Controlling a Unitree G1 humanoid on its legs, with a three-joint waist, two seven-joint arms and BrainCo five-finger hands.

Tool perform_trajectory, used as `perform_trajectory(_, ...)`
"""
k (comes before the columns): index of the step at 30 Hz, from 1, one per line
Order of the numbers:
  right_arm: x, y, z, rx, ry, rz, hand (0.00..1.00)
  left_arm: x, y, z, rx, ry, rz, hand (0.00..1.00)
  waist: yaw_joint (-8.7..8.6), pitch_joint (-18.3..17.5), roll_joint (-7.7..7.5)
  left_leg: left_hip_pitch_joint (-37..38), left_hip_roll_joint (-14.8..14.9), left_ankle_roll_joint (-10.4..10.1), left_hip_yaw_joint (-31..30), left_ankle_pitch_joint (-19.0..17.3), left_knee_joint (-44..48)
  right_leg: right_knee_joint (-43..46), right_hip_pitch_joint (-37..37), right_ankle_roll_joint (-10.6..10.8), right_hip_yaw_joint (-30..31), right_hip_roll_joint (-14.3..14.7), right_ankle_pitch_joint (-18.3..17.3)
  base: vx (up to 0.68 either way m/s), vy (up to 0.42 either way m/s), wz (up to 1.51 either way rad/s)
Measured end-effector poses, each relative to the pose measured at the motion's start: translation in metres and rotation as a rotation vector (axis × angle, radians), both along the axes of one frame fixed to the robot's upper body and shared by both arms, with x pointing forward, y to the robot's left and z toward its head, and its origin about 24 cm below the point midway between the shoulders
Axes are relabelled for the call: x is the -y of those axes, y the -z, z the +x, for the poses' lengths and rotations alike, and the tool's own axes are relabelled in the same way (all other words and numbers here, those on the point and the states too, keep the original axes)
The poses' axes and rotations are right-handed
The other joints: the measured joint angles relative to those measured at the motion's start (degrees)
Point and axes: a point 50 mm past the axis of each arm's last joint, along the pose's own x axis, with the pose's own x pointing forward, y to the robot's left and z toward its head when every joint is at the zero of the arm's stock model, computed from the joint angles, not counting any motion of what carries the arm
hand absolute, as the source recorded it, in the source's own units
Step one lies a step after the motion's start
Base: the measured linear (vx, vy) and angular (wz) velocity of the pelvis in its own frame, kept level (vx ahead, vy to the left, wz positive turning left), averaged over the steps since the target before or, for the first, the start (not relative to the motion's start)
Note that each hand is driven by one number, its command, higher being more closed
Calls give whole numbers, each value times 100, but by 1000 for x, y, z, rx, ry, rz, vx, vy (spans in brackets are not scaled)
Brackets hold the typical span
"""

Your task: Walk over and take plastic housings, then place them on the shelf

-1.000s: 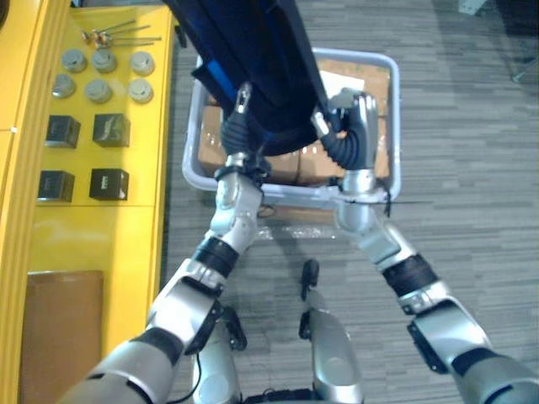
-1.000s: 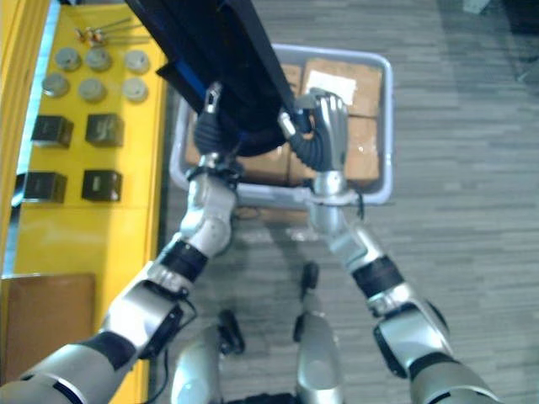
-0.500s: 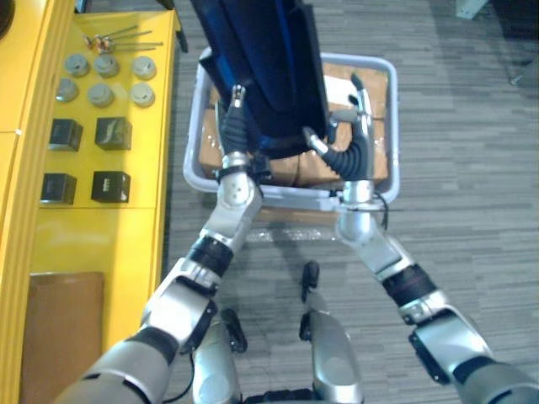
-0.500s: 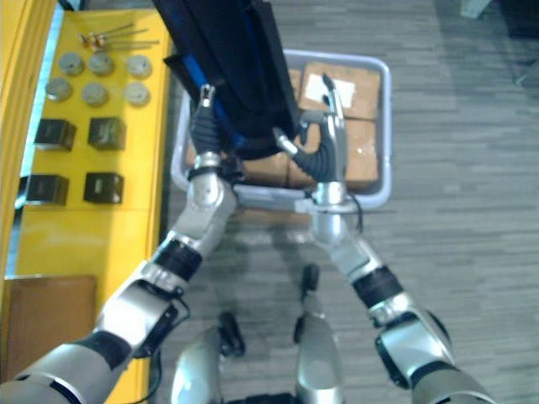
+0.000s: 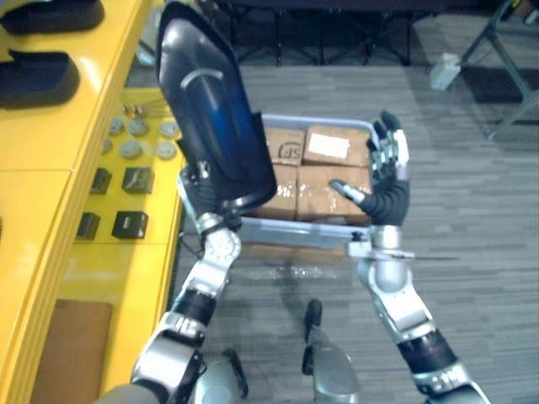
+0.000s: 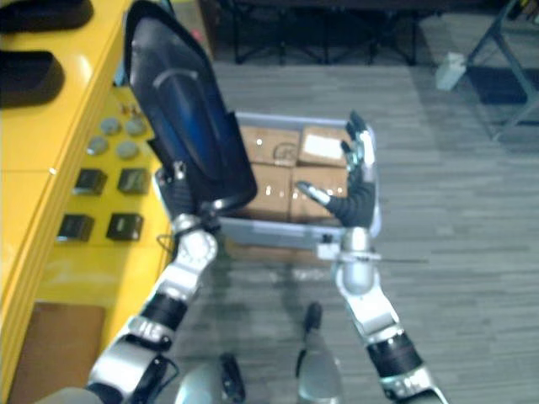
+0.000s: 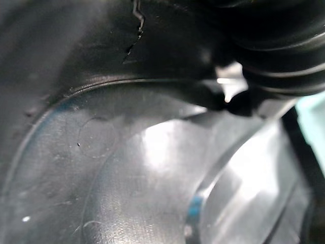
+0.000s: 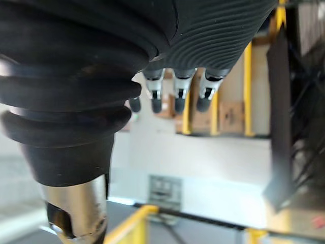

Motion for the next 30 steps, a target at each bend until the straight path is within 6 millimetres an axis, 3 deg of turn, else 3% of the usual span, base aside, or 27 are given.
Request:
perform_trajectory(4, 22, 12, -8, -44, 79, 108, 0, -13, 11, -8, -15, -89, -45, 100, 3, -168, 60, 321, -5, -54, 84, 62, -265, -1, 173, 36, 12, 36, 10, 64, -9, -8)
perform_trajectory(8, 62, 40, -26, -160, 296, 216, 0, -27, 14, -18, 46, -143, -97, 100, -13, -386, 88, 534, -58, -75, 167, 165, -569, -3, 218, 44, 47, 35, -11, 46, -5, -6)
perform_trajectory(10, 74, 55, -33, -241, 411, 179, 0, -32, 12, -28, 98, -148, -118, 100, -14, -439, 92, 645, -60, -81, 238, 189, -670, -4, 247, 44, 97, 42, -12, 21, 0, -14)
perform_trajectory(13, 86, 88, -48, -404, 501, 182, 0, -30, 0, -50, 213, -103, -168, 100, -33, -553, 104, 734, -75, -81, 270, 195, -754, -6, 307, 91, 121, 35, -61, -6, 9, -6)
perform_trajectory(16, 83, 120, -64, -558, 539, 232, 0, -33, -11, -75, 301, -42, -214, 100, -27, -717, 153, 867, -85, -83, 281, 208, -838, -7, 407, 102, 93, 36, -148, 0, 0, 0)
perform_trajectory(19, 87, 138, -73, -631, 547, 334, 0, -40, -12, -97, 333, -8, -284, 100, 6, -866, 217, 937, -108, -87, 213, 227, -908, -15, 506, 138, 8, 11, -207, 1, -1, 12)
perform_trajectory(25, 98, 127, -67, -550, 503, 340, 0, -73, -17, -122, 364, -104, -231, 100, 244, -970, 173, 915, -196, -91, -254, 389, -1120, -57, 714, 145, -470, -80, -358, -10, -18, 43)
perform_trajectory(28, 92, 115, -51, -495, 437, 325, 0, -92, -29, -144, 421, -190, -182, 100, 513, -1009, 134, 764, -239, -89, -660, 512, -1221, -57, 813, 142, -896, -165, -418, 19, -28, 70)
perform_trajectory(30, 74, 111, -33, -481, 339, 309, 0, -109, -34, -162, 435, -280, -137, 100, 737, -1017, 143, 615, -295, -82, -1078, 584, -1235, -56, 965, 185, -1311, -202, -404, 56, -16, 91)
